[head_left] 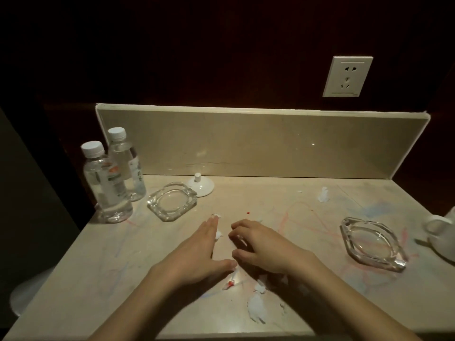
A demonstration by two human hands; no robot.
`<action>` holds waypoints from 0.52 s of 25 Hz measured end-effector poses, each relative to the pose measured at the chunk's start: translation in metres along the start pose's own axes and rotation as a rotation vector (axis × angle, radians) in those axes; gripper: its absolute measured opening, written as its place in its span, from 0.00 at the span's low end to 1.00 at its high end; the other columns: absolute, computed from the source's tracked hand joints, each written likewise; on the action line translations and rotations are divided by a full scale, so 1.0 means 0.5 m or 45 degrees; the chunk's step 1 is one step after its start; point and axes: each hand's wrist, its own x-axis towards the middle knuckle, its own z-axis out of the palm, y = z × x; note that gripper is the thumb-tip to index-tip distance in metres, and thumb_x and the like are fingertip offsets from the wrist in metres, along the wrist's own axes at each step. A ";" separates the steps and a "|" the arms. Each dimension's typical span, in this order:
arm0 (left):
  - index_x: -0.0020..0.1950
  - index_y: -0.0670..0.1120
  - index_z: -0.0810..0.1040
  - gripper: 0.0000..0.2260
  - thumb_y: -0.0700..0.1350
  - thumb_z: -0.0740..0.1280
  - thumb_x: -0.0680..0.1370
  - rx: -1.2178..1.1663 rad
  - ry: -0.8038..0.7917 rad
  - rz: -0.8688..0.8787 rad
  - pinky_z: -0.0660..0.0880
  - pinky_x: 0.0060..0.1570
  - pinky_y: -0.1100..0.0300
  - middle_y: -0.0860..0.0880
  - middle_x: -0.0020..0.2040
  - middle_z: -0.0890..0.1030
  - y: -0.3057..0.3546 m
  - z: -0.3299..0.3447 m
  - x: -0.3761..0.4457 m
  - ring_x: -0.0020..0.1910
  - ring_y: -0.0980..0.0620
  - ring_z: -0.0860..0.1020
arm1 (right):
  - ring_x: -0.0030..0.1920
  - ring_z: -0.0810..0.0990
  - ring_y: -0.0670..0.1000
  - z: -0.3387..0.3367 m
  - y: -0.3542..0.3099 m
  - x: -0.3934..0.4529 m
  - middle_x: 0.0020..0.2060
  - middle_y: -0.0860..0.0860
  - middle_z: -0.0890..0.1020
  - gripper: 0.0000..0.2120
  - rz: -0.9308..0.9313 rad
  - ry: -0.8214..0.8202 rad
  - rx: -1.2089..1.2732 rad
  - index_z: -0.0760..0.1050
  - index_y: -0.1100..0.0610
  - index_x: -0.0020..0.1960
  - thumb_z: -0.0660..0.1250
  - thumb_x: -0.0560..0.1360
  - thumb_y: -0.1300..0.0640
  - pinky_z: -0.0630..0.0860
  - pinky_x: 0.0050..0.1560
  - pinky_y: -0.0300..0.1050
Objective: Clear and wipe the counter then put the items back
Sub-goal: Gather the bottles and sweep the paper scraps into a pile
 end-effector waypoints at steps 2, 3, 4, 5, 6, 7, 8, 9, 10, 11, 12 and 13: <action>0.78 0.49 0.39 0.48 0.67 0.64 0.72 0.000 -0.041 0.027 0.51 0.75 0.58 0.51 0.79 0.42 0.014 0.004 0.022 0.77 0.55 0.46 | 0.66 0.69 0.47 -0.011 0.003 -0.031 0.67 0.47 0.71 0.18 -0.057 -0.012 0.034 0.71 0.52 0.67 0.61 0.79 0.50 0.68 0.66 0.42; 0.78 0.49 0.39 0.48 0.67 0.65 0.72 0.003 -0.073 0.039 0.49 0.74 0.58 0.51 0.79 0.42 0.023 0.006 0.034 0.77 0.55 0.45 | 0.66 0.69 0.46 -0.018 0.013 -0.043 0.67 0.46 0.71 0.17 -0.060 -0.006 0.066 0.72 0.51 0.67 0.60 0.79 0.50 0.68 0.66 0.41; 0.78 0.49 0.39 0.49 0.67 0.65 0.72 0.006 -0.103 0.053 0.49 0.74 0.59 0.51 0.79 0.42 0.034 0.007 0.045 0.77 0.54 0.45 | 0.66 0.69 0.45 -0.028 0.031 -0.050 0.68 0.45 0.71 0.17 -0.028 0.025 0.105 0.72 0.50 0.66 0.59 0.79 0.50 0.68 0.66 0.41; 0.78 0.49 0.39 0.49 0.67 0.65 0.71 0.010 -0.125 0.070 0.50 0.73 0.59 0.51 0.79 0.42 0.045 0.010 0.056 0.77 0.54 0.46 | 0.65 0.70 0.45 -0.040 0.059 -0.055 0.68 0.45 0.71 0.17 0.056 0.093 0.141 0.71 0.50 0.67 0.59 0.79 0.49 0.68 0.66 0.41; 0.78 0.49 0.40 0.49 0.68 0.65 0.71 0.014 -0.136 0.090 0.51 0.73 0.59 0.52 0.79 0.44 0.055 0.012 0.065 0.77 0.54 0.47 | 0.65 0.71 0.47 -0.054 0.099 -0.053 0.68 0.46 0.72 0.17 0.186 0.180 0.165 0.71 0.50 0.67 0.59 0.79 0.50 0.69 0.65 0.42; 0.79 0.49 0.40 0.49 0.68 0.65 0.71 0.021 -0.145 0.110 0.52 0.74 0.58 0.52 0.79 0.45 0.063 0.017 0.074 0.77 0.54 0.49 | 0.64 0.73 0.50 -0.068 0.149 -0.048 0.67 0.50 0.72 0.18 0.340 0.261 0.160 0.69 0.53 0.68 0.59 0.79 0.51 0.68 0.65 0.43; 0.79 0.49 0.41 0.48 0.68 0.64 0.71 0.027 -0.155 0.134 0.53 0.74 0.58 0.51 0.79 0.47 0.072 0.023 0.081 0.77 0.53 0.51 | 0.65 0.72 0.54 -0.083 0.204 -0.041 0.68 0.54 0.71 0.19 0.501 0.298 0.109 0.67 0.56 0.69 0.59 0.80 0.52 0.67 0.64 0.45; 0.79 0.49 0.42 0.47 0.69 0.63 0.71 0.033 -0.164 0.161 0.55 0.73 0.57 0.51 0.79 0.49 0.080 0.029 0.087 0.77 0.53 0.53 | 0.67 0.69 0.57 -0.093 0.257 -0.033 0.70 0.57 0.69 0.22 0.652 0.284 0.052 0.64 0.60 0.71 0.59 0.80 0.53 0.65 0.65 0.46; 0.79 0.49 0.43 0.47 0.69 0.63 0.71 0.034 -0.176 0.187 0.57 0.73 0.57 0.51 0.79 0.51 0.089 0.036 0.092 0.76 0.53 0.54 | 0.69 0.66 0.59 -0.098 0.305 -0.025 0.71 0.59 0.66 0.24 0.772 0.247 0.021 0.61 0.62 0.73 0.58 0.80 0.52 0.64 0.68 0.49; 0.79 0.49 0.43 0.47 0.70 0.62 0.71 0.029 -0.190 0.206 0.57 0.73 0.56 0.51 0.79 0.52 0.096 0.042 0.095 0.76 0.53 0.54 | 0.72 0.62 0.59 -0.099 0.342 -0.016 0.73 0.60 0.63 0.27 0.848 0.215 0.018 0.58 0.63 0.74 0.58 0.80 0.51 0.63 0.70 0.51; 0.79 0.49 0.43 0.46 0.70 0.62 0.71 0.021 -0.201 0.219 0.57 0.74 0.56 0.52 0.79 0.51 0.102 0.046 0.097 0.77 0.55 0.54 | 0.73 0.59 0.59 -0.096 0.369 -0.006 0.74 0.60 0.60 0.29 0.895 0.192 0.036 0.56 0.63 0.75 0.59 0.79 0.49 0.61 0.71 0.53; 0.79 0.50 0.43 0.46 0.70 0.61 0.71 0.015 -0.207 0.227 0.56 0.74 0.56 0.52 0.79 0.50 0.104 0.047 0.098 0.77 0.56 0.53 | 0.74 0.57 0.59 -0.091 0.386 0.003 0.74 0.60 0.59 0.31 0.927 0.167 0.057 0.55 0.63 0.75 0.59 0.79 0.48 0.61 0.71 0.55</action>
